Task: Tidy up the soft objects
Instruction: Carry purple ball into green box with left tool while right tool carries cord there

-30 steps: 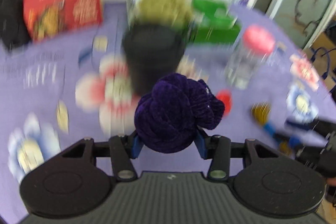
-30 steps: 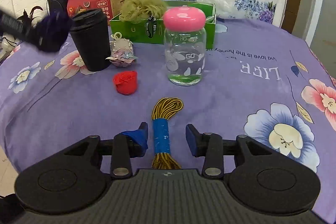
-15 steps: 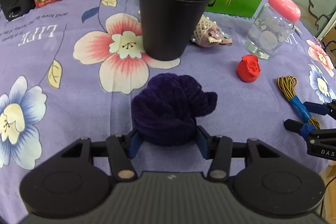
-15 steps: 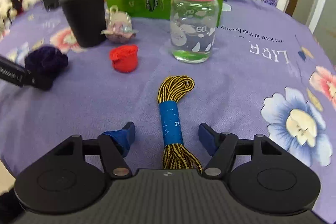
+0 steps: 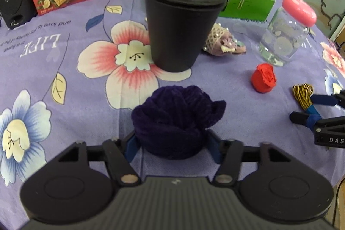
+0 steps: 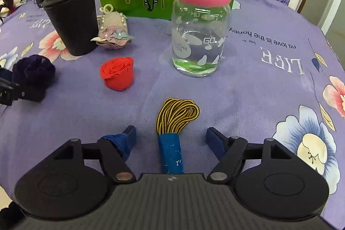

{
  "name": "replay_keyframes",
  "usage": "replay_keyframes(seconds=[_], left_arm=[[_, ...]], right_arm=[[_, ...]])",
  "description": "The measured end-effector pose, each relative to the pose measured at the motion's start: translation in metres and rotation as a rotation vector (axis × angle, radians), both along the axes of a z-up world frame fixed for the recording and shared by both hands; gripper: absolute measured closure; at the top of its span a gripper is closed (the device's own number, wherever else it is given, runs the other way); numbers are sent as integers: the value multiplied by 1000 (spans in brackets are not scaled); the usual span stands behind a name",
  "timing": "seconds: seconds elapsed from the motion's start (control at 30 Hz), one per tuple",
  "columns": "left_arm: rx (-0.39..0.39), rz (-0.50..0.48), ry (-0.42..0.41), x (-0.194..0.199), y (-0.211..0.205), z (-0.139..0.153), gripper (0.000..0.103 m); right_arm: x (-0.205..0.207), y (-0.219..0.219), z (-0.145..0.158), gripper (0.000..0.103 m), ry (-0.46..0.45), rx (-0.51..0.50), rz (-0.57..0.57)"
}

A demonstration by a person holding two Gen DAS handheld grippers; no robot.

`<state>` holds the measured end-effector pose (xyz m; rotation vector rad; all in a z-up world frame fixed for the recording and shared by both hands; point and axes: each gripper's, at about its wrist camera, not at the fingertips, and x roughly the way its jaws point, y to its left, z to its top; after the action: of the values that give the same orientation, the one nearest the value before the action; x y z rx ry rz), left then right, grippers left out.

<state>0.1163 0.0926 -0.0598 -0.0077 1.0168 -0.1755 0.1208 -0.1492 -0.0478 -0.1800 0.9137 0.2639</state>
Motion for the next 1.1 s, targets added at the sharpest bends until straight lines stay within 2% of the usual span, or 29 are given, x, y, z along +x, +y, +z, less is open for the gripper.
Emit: replay_keyframes(seconds=[0.07, 0.1, 0.13, 0.2, 0.23, 0.33, 0.43, 0.5, 0.6, 0.73, 0.87, 0.97, 1.1], left_arm=[[16, -4, -5, 0, -1, 0, 49], [18, 1, -5, 0, -1, 1, 50], [11, 9, -6, 0, 0, 2, 52], [-5, 31, -25, -1, 4, 9, 52], [-8, 36, -43, -3, 6, 14, 52], [-34, 44, -72, -6, 10, 29, 52], [-35, 43, -89, -8, 9, 41, 52], [-43, 36, -85, -9, 8, 46, 52], [-49, 16, -97, -12, 3, 61, 52], [-69, -37, -166, 4, -6, 104, 52], [-74, -82, -219, 57, -19, 148, 52], [-45, -86, -237, 111, -34, 171, 51], [-7, -94, -221, 185, -56, 182, 51]], right_arm=[[-3, 1, -2, 51, -13, -6, 18], [-5, 0, -4, 57, -23, 8, 30], [-7, -1, -5, 74, -33, 21, 35], [-11, -5, -1, 100, -40, 53, 28], [-12, -7, 0, 103, -34, 69, 25], [-17, -20, 4, 103, -5, 147, 14], [-26, -37, 12, 103, 4, 280, -17], [-34, -49, 21, 103, -19, 380, -46], [-42, -59, 44, 103, -72, 471, -42], [-25, -58, 97, 103, -208, 447, 40], [38, -48, 145, 103, -319, 372, 109], [97, -35, 162, 103, -351, 323, 127], [167, -19, 166, 103, -322, 232, 165]])
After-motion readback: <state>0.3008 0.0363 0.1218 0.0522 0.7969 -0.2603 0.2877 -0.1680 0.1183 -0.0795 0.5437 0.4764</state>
